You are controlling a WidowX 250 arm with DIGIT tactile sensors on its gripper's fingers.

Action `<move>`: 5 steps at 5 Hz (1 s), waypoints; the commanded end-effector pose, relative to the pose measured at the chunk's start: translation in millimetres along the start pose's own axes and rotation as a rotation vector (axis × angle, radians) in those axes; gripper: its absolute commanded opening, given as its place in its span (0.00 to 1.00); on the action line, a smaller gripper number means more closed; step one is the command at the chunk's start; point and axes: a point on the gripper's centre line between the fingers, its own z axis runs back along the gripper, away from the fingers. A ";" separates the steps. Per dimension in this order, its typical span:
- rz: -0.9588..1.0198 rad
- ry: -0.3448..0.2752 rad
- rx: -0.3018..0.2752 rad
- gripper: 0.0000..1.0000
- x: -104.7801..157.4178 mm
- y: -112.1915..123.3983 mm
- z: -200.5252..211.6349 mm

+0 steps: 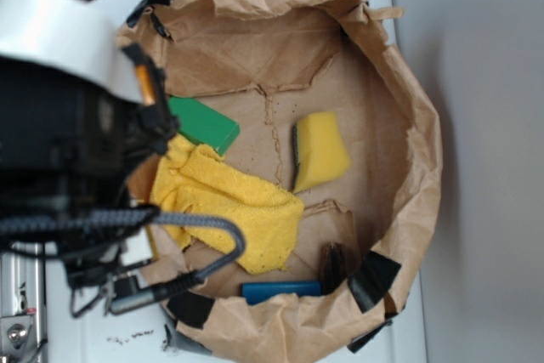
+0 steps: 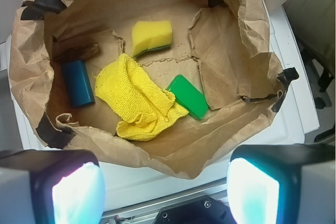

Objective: Grab the green sponge.

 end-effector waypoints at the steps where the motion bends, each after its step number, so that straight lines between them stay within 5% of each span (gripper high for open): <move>1: 0.514 -0.186 -0.132 1.00 36.8 22.6 -29.9; 2: 0.652 -0.247 -0.096 1.00 67.7 19.3 -60.6; 3: 0.683 -0.245 -0.048 1.00 95.4 15.7 -84.2; 4: 0.686 -0.179 0.033 1.00 108.1 12.4 -104.5; 5: 0.686 -0.179 0.033 1.00 108.1 12.4 -104.5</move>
